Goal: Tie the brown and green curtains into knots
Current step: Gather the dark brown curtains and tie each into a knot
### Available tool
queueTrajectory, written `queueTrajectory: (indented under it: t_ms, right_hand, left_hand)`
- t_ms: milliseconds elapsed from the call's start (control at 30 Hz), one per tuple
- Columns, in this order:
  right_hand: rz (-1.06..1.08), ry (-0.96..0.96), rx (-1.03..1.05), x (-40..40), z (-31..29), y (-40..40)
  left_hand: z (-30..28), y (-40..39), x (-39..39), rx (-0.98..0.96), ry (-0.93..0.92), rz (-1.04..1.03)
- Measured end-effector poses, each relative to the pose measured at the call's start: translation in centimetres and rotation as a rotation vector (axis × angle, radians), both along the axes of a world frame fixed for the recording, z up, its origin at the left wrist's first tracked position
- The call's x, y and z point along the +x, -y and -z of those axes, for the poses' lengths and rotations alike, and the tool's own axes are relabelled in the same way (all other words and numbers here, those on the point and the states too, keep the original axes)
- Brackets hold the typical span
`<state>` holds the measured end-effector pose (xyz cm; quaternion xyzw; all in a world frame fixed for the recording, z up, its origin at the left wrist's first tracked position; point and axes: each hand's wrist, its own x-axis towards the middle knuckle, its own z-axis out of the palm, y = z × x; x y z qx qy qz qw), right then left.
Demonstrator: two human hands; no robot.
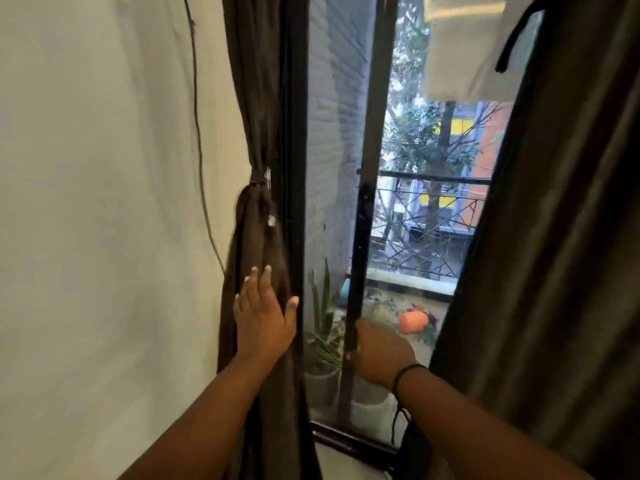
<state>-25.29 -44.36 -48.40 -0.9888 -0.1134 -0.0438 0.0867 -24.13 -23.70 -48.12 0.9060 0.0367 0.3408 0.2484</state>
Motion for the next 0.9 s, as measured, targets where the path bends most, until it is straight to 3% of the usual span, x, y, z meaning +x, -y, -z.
queueTrajectory:
  t_ms: [167, 300, 433, 600, 900]
  right_hand:
    - [0.074, 0.222, -0.158, -1.4, -1.3, 11.3]
    - [0.08, 0.376, -0.178, -1.6, -3.6, 19.1]
    - [0.092, 0.495, -0.172, -0.6, -8.4, 23.7]
    - [0.15, 0.713, -0.082, 3.3, -19.3, 27.8]
    - [0.42, 1.213, -0.094, 11.7, -44.9, 31.7]
  left_hand:
    - [-1.1, 13.9, 0.6, 0.097, -0.034, 0.223]
    - [-3.8, 24.1, 1.8, -0.003, -0.051, 0.403]
    - [-8.8, 29.6, 3.7, -0.071, 0.019, 0.459]
    - [-20.6, 32.9, 7.5, -0.079, 0.224, 0.494]
    - [-46.0, 36.6, 13.7, 0.062, 0.708, 0.492]
